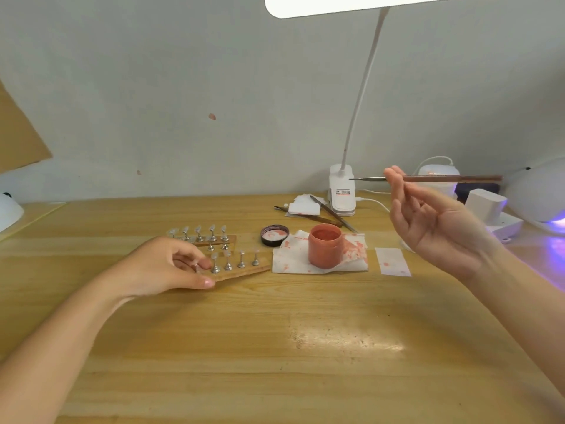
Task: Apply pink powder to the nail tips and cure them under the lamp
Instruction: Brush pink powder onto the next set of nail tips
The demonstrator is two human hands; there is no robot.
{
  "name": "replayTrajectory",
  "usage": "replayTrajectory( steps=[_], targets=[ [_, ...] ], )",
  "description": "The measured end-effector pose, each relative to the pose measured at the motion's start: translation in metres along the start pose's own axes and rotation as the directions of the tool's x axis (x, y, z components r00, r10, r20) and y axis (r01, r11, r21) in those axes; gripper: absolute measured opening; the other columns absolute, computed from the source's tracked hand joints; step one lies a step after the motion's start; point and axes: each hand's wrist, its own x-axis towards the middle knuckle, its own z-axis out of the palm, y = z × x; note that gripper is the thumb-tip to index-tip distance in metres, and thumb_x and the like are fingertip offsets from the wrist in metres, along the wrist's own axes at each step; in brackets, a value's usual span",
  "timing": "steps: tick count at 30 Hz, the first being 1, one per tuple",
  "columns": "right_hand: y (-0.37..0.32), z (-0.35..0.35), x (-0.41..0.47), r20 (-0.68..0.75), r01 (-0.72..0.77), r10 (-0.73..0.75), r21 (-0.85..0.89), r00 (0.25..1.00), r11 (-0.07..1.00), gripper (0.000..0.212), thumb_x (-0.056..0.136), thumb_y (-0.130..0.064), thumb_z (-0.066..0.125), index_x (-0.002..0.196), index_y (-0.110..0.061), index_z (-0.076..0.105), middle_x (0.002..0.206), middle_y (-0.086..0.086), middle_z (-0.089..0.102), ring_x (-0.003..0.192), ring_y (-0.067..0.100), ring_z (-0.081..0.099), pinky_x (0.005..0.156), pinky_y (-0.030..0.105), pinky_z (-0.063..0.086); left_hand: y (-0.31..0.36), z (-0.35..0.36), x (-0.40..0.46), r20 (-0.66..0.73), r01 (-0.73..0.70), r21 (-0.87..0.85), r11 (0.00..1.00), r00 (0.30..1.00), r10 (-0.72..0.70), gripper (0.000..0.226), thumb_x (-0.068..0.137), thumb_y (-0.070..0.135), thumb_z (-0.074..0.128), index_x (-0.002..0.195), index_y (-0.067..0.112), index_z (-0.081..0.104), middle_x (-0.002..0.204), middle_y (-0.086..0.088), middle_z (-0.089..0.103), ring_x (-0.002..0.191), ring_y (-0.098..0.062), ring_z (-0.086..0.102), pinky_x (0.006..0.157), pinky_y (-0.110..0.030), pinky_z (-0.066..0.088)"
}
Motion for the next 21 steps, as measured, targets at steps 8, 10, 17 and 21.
replayTrajectory(
  steps=[8, 10, 17, 21],
  targets=[
    [0.008, 0.005, 0.003, -0.137, 0.104, -0.146, -0.276, 0.980, 0.956, 0.024, 0.073, -0.040, 0.060, 0.064, -0.019, 0.055, 0.044, -0.007, 0.047, 0.034, 0.002, 0.036, 0.039, 0.011, 0.036, 0.037, 0.032, -0.005, 0.190, -0.161, -0.019, 0.987, 0.968, 0.161, 0.020, 0.059, 0.016, 0.084, 0.072, 0.025, 0.071, 0.064, 0.019, 0.065, 0.061, 0.007, 0.056, 0.062, -0.004, 0.041],
    [0.008, 0.005, 0.002, -0.162, 0.094, -0.154, -0.329, 0.975, 0.940, 0.035, 0.083, -0.043, 0.054, 0.059, -0.018, 0.051, 0.038, -0.006, 0.037, 0.031, 0.004, 0.028, 0.037, 0.012, 0.031, 0.044, 0.044, -0.007, 0.229, -0.187, -0.043, 0.981, 0.954, 0.192, 0.019, 0.059, 0.020, 0.084, 0.070, 0.027, 0.070, 0.065, 0.020, 0.065, 0.063, 0.006, 0.056, 0.063, -0.006, 0.042],
    [0.011, 0.004, 0.002, -0.160, 0.122, -0.265, -0.593, 0.951, 0.796, 0.030, 0.094, -0.033, 0.049, 0.073, -0.012, 0.049, 0.044, 0.002, 0.053, 0.034, 0.007, 0.033, 0.038, 0.015, 0.033, 0.066, 0.098, 0.004, 0.141, -0.273, -0.079, 0.959, 0.949, 0.282, 0.024, 0.063, 0.024, 0.082, 0.078, 0.032, 0.065, 0.073, 0.014, 0.060, 0.061, 0.008, 0.051, 0.060, -0.006, 0.041],
    [0.015, 0.005, 0.003, -0.050, 0.253, -0.422, -0.735, 0.905, 0.629, 0.032, 0.087, -0.036, 0.056, 0.069, -0.011, 0.047, 0.051, 0.006, 0.063, 0.034, 0.008, 0.036, 0.038, 0.014, 0.032, 0.062, 0.110, 0.011, 0.023, -0.273, -0.143, 0.951, 0.960, 0.279, 0.023, 0.062, 0.023, 0.082, 0.074, 0.031, 0.064, 0.077, 0.010, 0.063, 0.067, 0.005, 0.053, 0.064, -0.010, 0.042]
  ],
)
